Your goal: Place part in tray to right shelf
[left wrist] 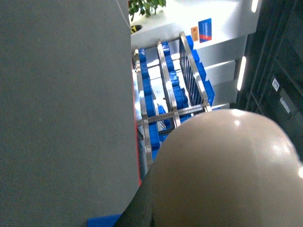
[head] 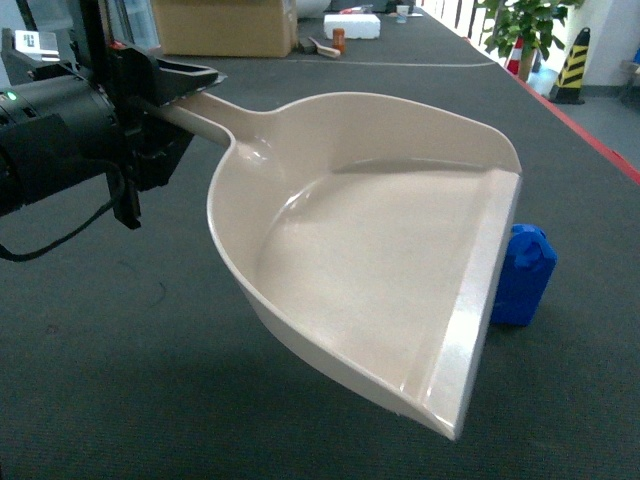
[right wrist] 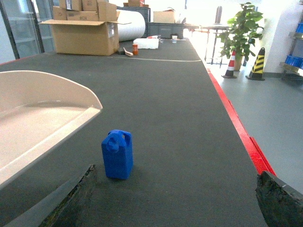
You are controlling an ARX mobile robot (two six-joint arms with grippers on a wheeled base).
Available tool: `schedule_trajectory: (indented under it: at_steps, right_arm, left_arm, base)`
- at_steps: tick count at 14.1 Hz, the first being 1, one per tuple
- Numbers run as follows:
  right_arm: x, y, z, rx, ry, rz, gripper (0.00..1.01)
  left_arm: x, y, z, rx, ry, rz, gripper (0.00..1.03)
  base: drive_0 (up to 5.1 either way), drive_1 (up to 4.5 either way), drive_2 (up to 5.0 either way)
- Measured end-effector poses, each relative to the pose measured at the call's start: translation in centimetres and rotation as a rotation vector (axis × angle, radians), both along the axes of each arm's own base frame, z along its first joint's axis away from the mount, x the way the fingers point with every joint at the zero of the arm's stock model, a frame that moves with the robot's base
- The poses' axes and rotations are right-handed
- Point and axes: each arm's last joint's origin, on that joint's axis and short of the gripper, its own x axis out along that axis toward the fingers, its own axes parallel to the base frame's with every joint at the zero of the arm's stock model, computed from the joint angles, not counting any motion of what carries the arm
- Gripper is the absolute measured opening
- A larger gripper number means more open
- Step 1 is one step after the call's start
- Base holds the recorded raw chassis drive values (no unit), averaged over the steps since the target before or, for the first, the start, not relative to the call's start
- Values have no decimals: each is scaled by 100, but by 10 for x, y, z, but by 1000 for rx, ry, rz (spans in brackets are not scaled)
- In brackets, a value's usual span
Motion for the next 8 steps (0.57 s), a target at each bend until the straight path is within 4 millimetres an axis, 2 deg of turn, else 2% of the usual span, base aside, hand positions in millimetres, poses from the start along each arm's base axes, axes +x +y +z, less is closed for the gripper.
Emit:
schedule_trajectory:
  at_steps: [2, 7, 8]
  right_arm:
    - [0, 0, 0, 0, 0, 0, 98]
    - [0, 0, 0, 0, 0, 0, 98]
    - [0, 0, -2, -5, 63, -13, 98]
  left_arm:
    - [-4, -6, -3, -8, 13, -25, 17]
    - [-3, 0, -4, 3, 14, 4, 17]
    - [-3, 0, -4, 8, 11, 4, 17]
  base:
    - [0, 0, 0]
    - [0, 0, 0]
    - [0, 0, 0]
